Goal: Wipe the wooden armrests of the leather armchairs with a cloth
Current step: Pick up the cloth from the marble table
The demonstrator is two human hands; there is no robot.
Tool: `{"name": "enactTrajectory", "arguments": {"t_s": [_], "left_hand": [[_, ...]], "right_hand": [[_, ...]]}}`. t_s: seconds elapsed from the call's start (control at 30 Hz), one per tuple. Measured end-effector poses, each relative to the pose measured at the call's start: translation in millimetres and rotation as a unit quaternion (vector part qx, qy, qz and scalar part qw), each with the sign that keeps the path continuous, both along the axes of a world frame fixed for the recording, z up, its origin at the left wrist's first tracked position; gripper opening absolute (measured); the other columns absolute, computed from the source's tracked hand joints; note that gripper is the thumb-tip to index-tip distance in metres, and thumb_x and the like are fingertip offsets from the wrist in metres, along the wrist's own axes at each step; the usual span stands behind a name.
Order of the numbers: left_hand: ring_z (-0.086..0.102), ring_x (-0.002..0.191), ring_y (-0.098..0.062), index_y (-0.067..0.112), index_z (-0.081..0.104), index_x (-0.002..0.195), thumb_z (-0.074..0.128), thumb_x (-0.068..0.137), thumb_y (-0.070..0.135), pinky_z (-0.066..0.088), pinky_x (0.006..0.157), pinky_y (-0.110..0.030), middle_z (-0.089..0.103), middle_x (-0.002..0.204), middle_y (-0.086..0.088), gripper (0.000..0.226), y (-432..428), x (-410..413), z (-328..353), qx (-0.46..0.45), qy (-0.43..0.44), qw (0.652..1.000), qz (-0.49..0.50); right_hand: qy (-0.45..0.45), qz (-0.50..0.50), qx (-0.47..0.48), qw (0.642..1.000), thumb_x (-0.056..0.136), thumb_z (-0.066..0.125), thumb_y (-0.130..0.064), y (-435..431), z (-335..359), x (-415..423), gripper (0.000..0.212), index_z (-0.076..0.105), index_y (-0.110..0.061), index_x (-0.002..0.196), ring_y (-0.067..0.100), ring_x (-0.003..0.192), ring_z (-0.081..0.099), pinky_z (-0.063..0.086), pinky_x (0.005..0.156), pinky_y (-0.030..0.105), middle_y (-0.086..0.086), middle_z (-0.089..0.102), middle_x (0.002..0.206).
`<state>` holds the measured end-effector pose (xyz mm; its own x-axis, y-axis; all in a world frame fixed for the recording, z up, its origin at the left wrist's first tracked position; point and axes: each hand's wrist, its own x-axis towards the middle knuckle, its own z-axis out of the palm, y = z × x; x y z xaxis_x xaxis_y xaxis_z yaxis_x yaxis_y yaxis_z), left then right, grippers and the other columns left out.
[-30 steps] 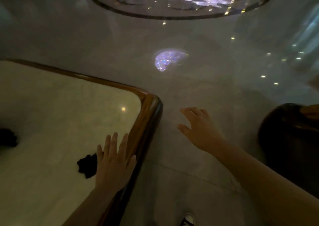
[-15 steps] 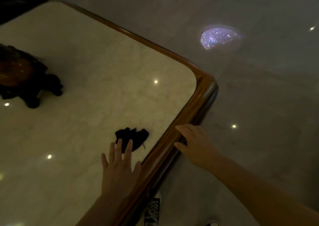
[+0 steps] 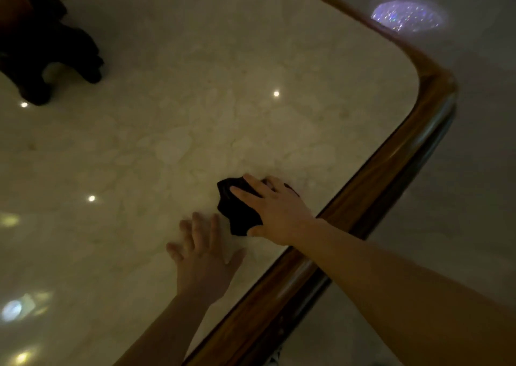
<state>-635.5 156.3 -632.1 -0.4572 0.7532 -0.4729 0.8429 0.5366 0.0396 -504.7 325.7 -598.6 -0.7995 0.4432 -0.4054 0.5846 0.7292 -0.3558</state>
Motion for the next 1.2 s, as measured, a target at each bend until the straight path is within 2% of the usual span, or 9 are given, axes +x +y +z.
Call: {"name": "enactTrajectory", "arguments": {"t_s": [0.07, 0.17, 0.23, 0.33, 0.47, 0.6, 0.8, 1.13, 1.2], "left_hand": [[-0.027, 0.146, -0.041, 0.026, -0.016, 0.155, 0.009, 0.081, 0.086, 0.001, 0.112, -0.072, -0.026, 0.162, -0.015, 0.098, 1, 1, -5, 0.001, 0.009, 1.0, -0.002], [-0.026, 0.145, -0.044, 0.023, -0.022, 0.153, 0.002, 0.08, 0.085, 0.002, 0.111, -0.074, -0.026, 0.161, -0.019, 0.099, 2, 4, -5, -0.011, 0.024, 1.0, -0.012], [-0.024, 0.145, -0.047, 0.02, -0.027, 0.149, -0.004, 0.079, 0.083, 0.005, 0.11, -0.074, -0.025, 0.16, -0.022, 0.097, 3, 4, -3, -0.021, 0.031, 0.999, -0.018], [-0.024, 0.144, -0.048, 0.02, -0.033, 0.145, -0.007, 0.078, 0.081, 0.007, 0.11, -0.074, -0.025, 0.16, -0.023, 0.094, 4, 4, -1, -0.033, 0.032, 0.999, -0.021], [-0.018, 0.146, -0.047, 0.021, -0.019, 0.154, 0.007, 0.082, 0.083, 0.011, 0.111, -0.073, -0.02, 0.162, -0.02, 0.099, 10, 1, 6, -0.046, 0.019, 0.999, -0.02], [-0.007, 0.15, -0.039, 0.023, -0.005, 0.156, 0.027, 0.087, 0.079, 0.018, 0.112, -0.069, -0.007, 0.165, -0.013, 0.095, 25, -4, 27, -0.051, -0.01, 0.999, -0.003], [-0.004, 0.152, -0.035, 0.027, -0.002, 0.156, 0.025, 0.091, 0.072, 0.008, 0.115, -0.068, 0.002, 0.166, -0.01, 0.084, 48, 8, 99, -0.007, -0.016, 0.999, -0.047], [0.0, 0.152, -0.032, 0.03, 0.004, 0.156, 0.026, 0.092, 0.069, 0.003, 0.117, -0.064, 0.009, 0.166, -0.009, 0.078, 79, 54, 241, 0.096, -0.049, 0.98, -0.167], [0.002, 0.152, -0.032, 0.03, 0.006, 0.156, 0.027, 0.092, 0.068, 0.005, 0.117, -0.064, 0.011, 0.165, -0.01, 0.078, 86, 74, 266, 0.118, -0.051, 0.97, -0.206]], "right_hand": [[-0.025, 0.046, 0.047, 0.998, 0.089, 0.056, -0.06, -1, -13, -8, 0.087, -0.004, -0.048, 0.151, 0.044, 0.145, 0.008, 0.024, 0.111, 0.06, -0.004, -0.01, 0.166], [-0.006, 0.043, 0.091, 0.995, 0.096, 0.056, -0.043, 2, -17, -13, 0.068, 0.016, -0.042, 0.151, 0.046, 0.131, 0.028, 0.037, 0.1, 0.055, 0.006, 0.011, 0.163], [0.018, 0.019, 0.077, 0.997, 0.095, 0.056, -0.028, 4, -15, -14, 0.058, 0.029, -0.032, 0.146, 0.04, 0.117, 0.04, 0.047, 0.085, 0.047, 0.011, 0.024, 0.154], [0.031, -0.042, 0.027, 0.998, 0.092, 0.059, -0.023, 6, -10, -13, 0.047, 0.04, -0.023, 0.136, 0.032, 0.098, 0.047, 0.046, 0.069, 0.04, 0.013, 0.036, 0.139], [0.061, -0.127, -0.008, 0.99, 0.09, 0.062, -0.026, 7, 3, -8, 0.041, 0.048, -0.02, 0.128, 0.022, 0.074, 0.047, 0.046, 0.061, 0.034, 0.009, 0.046, 0.12], [0.116, -0.169, 0.0, 0.979, 0.086, 0.064, -0.029, 3, 32, 6, 0.037, 0.051, -0.021, 0.12, 0.019, 0.07, 0.045, 0.04, 0.056, 0.03, 0.005, 0.05, 0.113], [0.154, -0.271, -0.007, 0.95, 0.086, 0.066, -0.031, -3, 113, 47, 0.034, 0.051, -0.024, 0.116, 0.018, 0.073, 0.054, 0.051, 0.057, 0.035, -0.001, 0.051, 0.103], [0.206, -0.46, 0.013, 0.864, 0.086, 0.071, -0.032, -41, 257, 153, 0.036, 0.054, -0.03, 0.118, 0.02, 0.089, 0.061, 0.054, 0.074, 0.042, -0.005, 0.053, 0.112], [0.22, -0.499, 0.034, 0.837, 0.084, 0.072, -0.031, -54, 281, 179, 0.037, 0.055, -0.031, 0.116, 0.011, 0.082, 0.059, 0.051, 0.071, 0.025, -0.009, 0.052, 0.106]]}}
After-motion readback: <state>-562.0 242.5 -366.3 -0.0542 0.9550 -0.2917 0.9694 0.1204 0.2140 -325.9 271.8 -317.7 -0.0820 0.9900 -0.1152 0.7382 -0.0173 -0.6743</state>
